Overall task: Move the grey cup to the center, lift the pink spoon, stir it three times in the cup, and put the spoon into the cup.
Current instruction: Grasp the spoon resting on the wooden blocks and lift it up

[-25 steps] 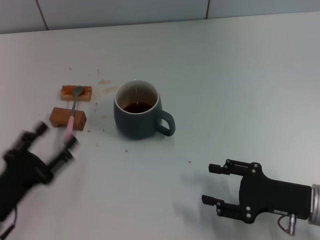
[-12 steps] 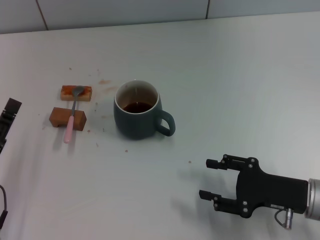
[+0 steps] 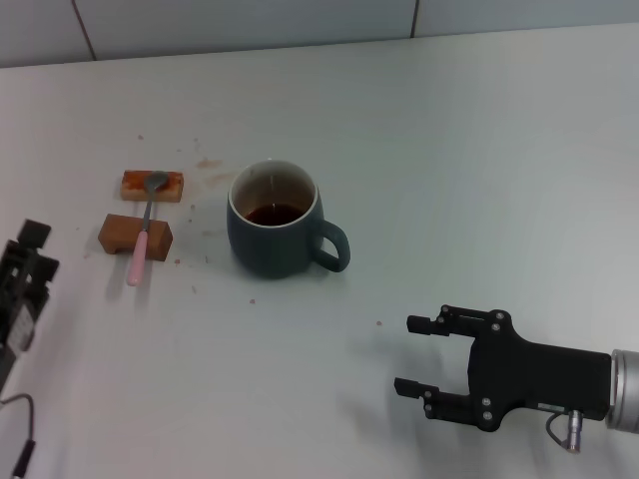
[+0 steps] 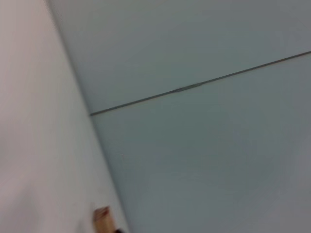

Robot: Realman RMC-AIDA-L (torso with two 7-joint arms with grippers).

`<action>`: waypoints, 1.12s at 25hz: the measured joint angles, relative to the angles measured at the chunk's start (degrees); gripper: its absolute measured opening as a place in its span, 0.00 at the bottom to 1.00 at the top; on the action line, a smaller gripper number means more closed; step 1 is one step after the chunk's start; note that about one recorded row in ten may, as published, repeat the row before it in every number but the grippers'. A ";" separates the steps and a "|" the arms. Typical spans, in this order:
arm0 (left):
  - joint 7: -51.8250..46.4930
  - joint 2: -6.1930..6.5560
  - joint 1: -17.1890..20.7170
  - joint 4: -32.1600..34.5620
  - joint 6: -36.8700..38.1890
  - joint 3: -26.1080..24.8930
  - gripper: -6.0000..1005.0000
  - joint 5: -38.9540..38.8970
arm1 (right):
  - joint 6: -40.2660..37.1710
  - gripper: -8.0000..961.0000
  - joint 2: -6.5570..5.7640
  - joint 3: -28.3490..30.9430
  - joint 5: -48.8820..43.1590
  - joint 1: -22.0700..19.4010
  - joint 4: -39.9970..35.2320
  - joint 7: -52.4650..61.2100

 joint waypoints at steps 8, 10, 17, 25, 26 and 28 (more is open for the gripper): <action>0.49 -0.16 0.20 -4.18 -4.23 -0.25 0.78 -0.13 | -0.24 0.70 -0.03 0.00 0.01 0.06 -0.35 0.03; 0.67 -0.19 0.14 -5.47 -5.13 -0.54 0.78 -0.17 | -0.24 0.70 -0.05 0.00 0.07 0.04 -0.49 0.05; 0.94 -0.50 -1.41 -8.94 -8.07 -1.24 0.77 -0.06 | -0.28 0.70 -0.13 0.03 0.18 0.03 -1.13 0.08; 0.59 -0.48 -2.58 -10.41 -9.61 -1.41 0.76 -0.02 | -0.19 0.70 -0.12 0.42 0.39 0.23 -1.34 0.08; 0.55 -0.48 -2.88 -10.75 -9.96 -1.42 0.76 -0.01 | -0.19 0.70 -0.12 0.42 0.39 0.23 -1.34 0.08; 0.44 -0.48 -3.15 -10.93 -10.25 -1.42 0.76 -0.02 | -0.15 0.70 -0.12 0.44 0.39 0.28 -1.34 0.08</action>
